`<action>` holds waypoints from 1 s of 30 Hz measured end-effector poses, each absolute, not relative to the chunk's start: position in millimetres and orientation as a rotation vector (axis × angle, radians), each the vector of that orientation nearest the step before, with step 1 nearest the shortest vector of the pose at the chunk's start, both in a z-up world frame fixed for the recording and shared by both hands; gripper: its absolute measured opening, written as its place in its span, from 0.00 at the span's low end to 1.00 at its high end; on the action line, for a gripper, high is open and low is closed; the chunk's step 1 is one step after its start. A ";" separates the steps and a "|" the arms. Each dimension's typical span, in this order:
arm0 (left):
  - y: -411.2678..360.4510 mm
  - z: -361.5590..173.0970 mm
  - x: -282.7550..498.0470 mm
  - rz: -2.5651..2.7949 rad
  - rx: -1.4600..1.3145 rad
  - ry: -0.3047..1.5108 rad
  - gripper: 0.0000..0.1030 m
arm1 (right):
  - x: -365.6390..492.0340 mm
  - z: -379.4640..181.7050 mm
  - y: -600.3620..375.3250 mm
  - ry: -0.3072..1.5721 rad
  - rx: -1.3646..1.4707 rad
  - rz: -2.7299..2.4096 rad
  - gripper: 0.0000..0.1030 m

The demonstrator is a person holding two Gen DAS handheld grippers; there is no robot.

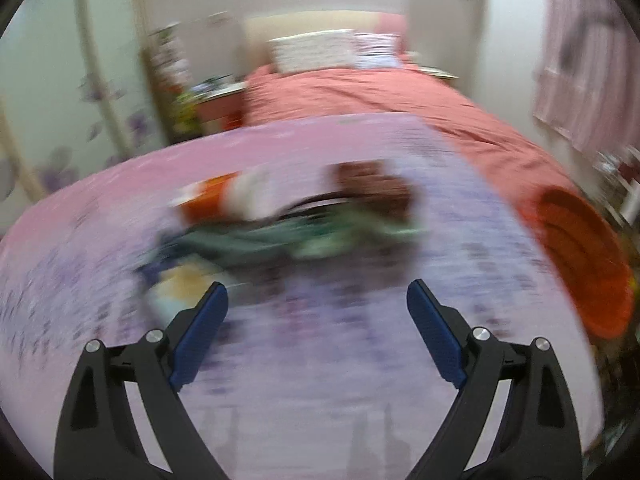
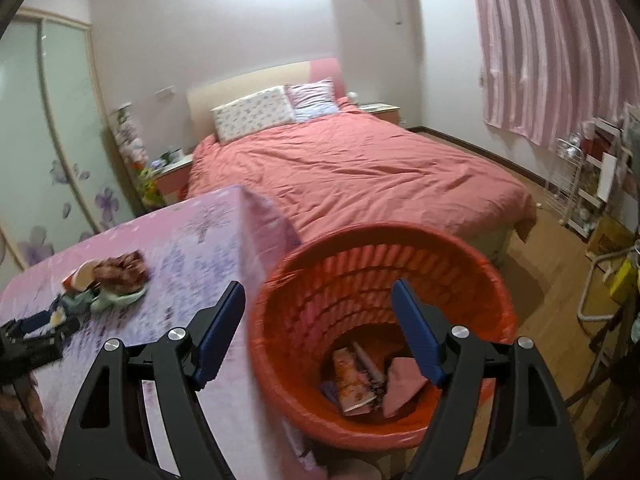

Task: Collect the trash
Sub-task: 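Move both grippers back over the trash pile on the bed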

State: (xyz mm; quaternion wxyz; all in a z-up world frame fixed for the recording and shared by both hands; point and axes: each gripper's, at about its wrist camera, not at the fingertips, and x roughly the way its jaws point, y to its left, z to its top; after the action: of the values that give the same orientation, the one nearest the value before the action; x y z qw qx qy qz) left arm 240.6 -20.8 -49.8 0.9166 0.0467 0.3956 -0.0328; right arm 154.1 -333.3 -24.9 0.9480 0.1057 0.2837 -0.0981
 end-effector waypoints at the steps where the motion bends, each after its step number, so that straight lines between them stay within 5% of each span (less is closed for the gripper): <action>1: -5.5 -51.6 243.5 -0.027 0.073 0.823 0.87 | 154.7 -25.2 -328.2 0.581 0.210 -0.192 0.73; 9: 56.5 -66.8 284.4 0.131 -0.101 0.898 0.86 | 170.5 -35.1 -268.4 0.634 0.169 -0.093 0.73; 14: 69.2 -78.7 296.7 0.138 -0.063 0.934 0.64 | 182.2 -41.0 -234.8 0.666 0.131 -0.040 0.73; 20: 94.5 -82.4 282.5 0.119 -0.020 0.925 0.59 | 201.5 -47.3 -197.0 0.696 0.099 0.019 0.73; 30: 114.0 -88.2 278.6 0.058 -0.070 0.910 0.60 | 263.0 -42.6 -146.3 0.727 0.142 0.106 0.55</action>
State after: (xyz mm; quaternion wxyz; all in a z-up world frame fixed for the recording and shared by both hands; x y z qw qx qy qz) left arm 278.6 114.0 -88.2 0.8974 -0.0340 0.4391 0.0280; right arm 263.0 -146.3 -42.6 0.9309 0.0695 0.3549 0.0518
